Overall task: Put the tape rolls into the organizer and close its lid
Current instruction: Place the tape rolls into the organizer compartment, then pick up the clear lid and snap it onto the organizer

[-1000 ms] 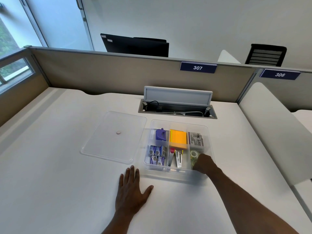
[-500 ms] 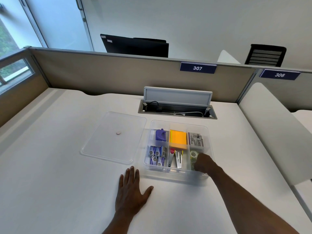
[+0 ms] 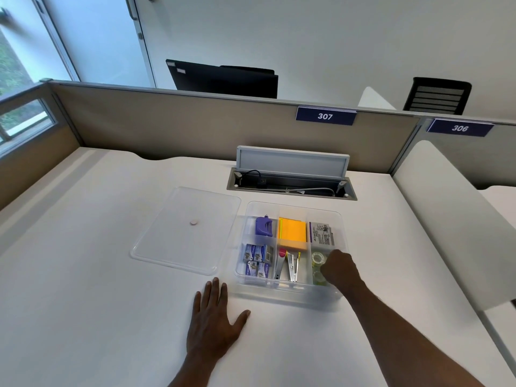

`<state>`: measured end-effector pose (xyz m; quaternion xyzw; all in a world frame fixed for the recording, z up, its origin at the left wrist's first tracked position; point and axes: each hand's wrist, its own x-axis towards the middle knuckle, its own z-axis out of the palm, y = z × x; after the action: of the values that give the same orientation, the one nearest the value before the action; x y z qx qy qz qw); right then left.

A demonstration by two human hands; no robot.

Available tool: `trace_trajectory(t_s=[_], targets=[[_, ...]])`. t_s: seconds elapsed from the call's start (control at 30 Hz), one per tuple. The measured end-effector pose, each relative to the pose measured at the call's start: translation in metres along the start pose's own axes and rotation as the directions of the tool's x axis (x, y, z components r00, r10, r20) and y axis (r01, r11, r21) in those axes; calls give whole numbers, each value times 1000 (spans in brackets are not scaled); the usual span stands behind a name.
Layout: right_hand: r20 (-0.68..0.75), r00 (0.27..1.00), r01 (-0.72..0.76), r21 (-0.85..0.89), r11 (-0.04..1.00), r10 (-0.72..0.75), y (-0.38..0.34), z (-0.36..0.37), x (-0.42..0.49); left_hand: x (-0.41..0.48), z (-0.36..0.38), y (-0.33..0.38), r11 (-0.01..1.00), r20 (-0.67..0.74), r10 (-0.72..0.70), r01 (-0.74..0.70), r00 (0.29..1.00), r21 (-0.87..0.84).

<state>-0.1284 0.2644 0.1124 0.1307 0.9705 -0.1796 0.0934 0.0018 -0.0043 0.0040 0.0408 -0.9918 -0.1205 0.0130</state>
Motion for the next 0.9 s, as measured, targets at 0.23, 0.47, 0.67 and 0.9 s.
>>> trace_trajectory(t_s=[0.23, 0.47, 0.67, 0.9], targets=[[-169, 971, 176, 28, 984, -169, -18, -17, 11, 1, -4, 2, 985, -74, -84, 72, 994, -157], [-41, 914, 405, 62, 912, -403, -42, -19, 37, 34, -41, 30, 581, -114, -670, 424, 733, -695], [-8, 861, 506, 120, 854, -509, -82, -21, 51, 61, -68, 28, 318, 24, -823, 497, 567, -808], [11, 812, 578, 136, 805, -584, -146, -8, 57, 80, -79, -1, 206, 112, -879, 580, 464, -789]])
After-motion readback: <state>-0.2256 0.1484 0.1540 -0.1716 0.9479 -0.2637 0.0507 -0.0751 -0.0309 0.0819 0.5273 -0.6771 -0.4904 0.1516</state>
